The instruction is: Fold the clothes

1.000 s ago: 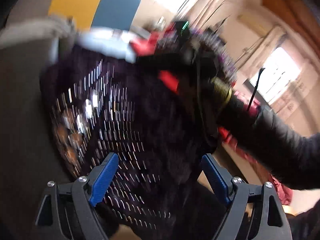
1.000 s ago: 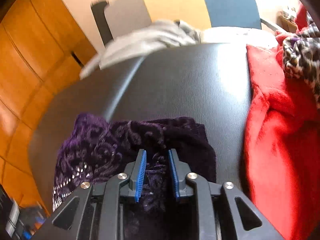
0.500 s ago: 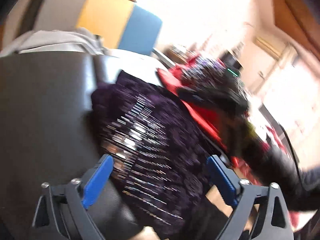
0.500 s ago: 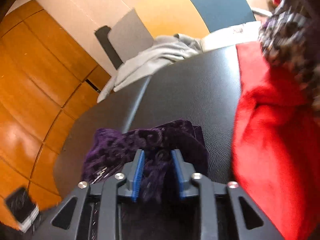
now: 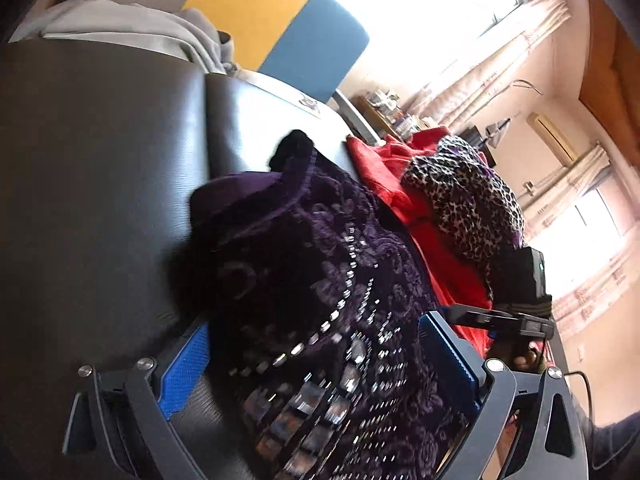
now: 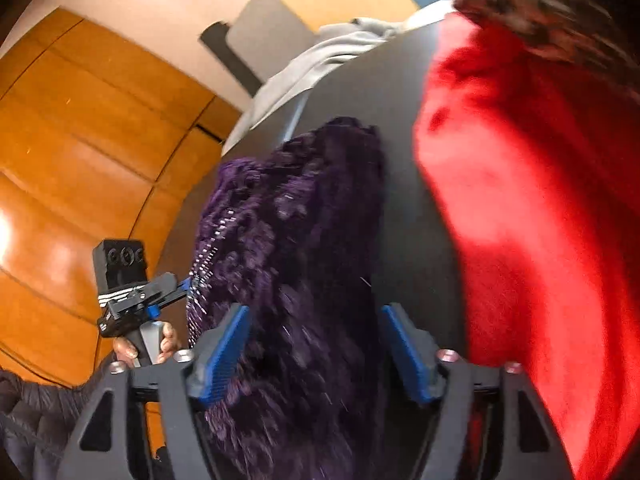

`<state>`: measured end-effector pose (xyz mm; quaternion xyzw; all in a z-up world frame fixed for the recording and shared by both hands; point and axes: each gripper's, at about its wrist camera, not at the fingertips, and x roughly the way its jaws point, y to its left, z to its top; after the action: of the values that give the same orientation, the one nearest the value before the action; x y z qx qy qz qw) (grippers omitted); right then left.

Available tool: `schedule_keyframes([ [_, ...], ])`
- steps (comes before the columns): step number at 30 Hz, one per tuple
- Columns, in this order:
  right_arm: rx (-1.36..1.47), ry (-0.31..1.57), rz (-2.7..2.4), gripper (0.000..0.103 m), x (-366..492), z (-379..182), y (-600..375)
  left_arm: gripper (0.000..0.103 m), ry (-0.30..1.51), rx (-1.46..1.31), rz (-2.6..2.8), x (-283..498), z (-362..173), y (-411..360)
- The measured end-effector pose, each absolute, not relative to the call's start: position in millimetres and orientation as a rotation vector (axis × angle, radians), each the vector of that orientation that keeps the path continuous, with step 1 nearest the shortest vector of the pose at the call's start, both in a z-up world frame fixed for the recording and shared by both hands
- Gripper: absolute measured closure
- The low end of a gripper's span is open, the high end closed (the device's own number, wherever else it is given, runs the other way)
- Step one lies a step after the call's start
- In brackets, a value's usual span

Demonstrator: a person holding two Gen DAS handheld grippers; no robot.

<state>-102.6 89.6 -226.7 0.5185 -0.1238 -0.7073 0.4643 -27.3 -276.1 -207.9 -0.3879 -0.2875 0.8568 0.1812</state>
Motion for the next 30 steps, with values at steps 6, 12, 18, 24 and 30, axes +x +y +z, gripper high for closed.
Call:
schedule_keyframes([
  [6, 1.268, -0.232, -1.745, 0.041, -114.0, -225.4, 59.5, 0.038, -0.78, -1.155, 2.454, -32.0, -209.6, -272.3],
  [12, 1.209, 0.24, -1.914, 0.066, -73.5, -192.5, 23.5, 0.074, -0.828, -1.1, 2.453, -8.9, -208.5, -287.3],
  [18, 1.213, 0.31, -1.913, 0.072, -48.0, -185.3, -10.5, 0.079, -0.899, -1.01, 2.507, 32.1, -202.4, -305.4],
  [24, 1.188, 0.029, -1.714, 0.078, -45.3, -175.9, -79.1, 0.08, -1.04, -0.817, 2.692, 99.2, -172.6, -377.7],
  [30, 1.018, 0.031, -1.445, 0.079, -30.2, -138.1, -250.1, 0.08, -1.041, -0.614, 3.03, 176.7, -122.6, -476.4],
])
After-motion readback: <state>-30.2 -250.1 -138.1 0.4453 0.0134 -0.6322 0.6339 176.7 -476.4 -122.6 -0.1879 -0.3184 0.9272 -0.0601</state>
